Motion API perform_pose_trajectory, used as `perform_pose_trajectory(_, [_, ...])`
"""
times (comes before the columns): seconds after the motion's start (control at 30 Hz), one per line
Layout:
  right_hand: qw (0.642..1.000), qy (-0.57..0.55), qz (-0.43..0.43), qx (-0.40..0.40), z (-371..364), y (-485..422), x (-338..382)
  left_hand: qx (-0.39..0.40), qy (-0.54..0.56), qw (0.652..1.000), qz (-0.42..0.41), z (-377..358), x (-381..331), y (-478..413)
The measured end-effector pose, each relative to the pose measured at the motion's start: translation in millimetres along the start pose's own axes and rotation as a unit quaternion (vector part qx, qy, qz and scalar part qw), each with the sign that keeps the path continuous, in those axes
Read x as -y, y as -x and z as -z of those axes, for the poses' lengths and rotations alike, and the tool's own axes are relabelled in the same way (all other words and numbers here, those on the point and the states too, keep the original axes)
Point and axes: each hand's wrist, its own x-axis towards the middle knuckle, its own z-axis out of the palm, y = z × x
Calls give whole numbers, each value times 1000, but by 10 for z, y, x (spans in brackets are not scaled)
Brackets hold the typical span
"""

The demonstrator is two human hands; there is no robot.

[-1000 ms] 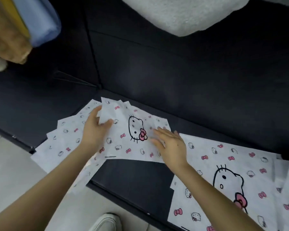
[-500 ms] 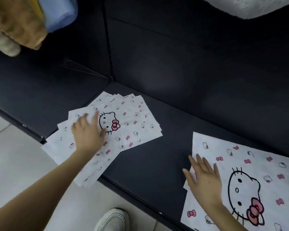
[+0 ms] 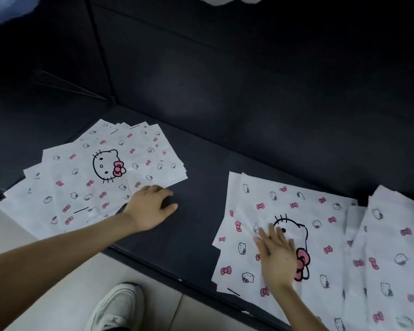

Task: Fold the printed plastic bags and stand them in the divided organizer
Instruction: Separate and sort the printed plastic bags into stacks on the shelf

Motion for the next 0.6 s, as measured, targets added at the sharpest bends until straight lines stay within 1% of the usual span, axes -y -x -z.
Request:
perform_pose_trajectory(0.07, [999,-45,-8,-24,22,15,21,33,107,994,4,-11,-317,32])
perform_pose_trajectory(0.13, [995,-81,-14,-50,153,7,102,80,224,971,29,1,-618,83])
perform_pose_trajectory(0.17, [993,-101,-20,-56,253,-6,161,100,263,959,34,11,-759,112])
perform_pose_trajectory(0.23, [989,-139,-22,-52,449,-25,280,125,307,943,30,42,-1010,163])
perform_pose_trajectory(0.33, [981,-188,-23,-48,727,-14,443,131,354,926,14,149,-1318,256])
perform_pose_trajectory(0.43, [959,-281,-39,-14,1021,23,592,90,401,912,0,290,-1543,364])
perform_pose_trajectory(0.5, [948,-318,-30,5,1232,74,648,28,430,902,-23,456,-1682,468])
perform_pose_trajectory(0.57, [941,-338,-15,11,1461,140,648,-36,434,898,-68,638,-1847,559])
perform_pose_trajectory(0.6, [940,-342,-10,10,1584,174,627,-56,429,897,-89,719,-1939,597])
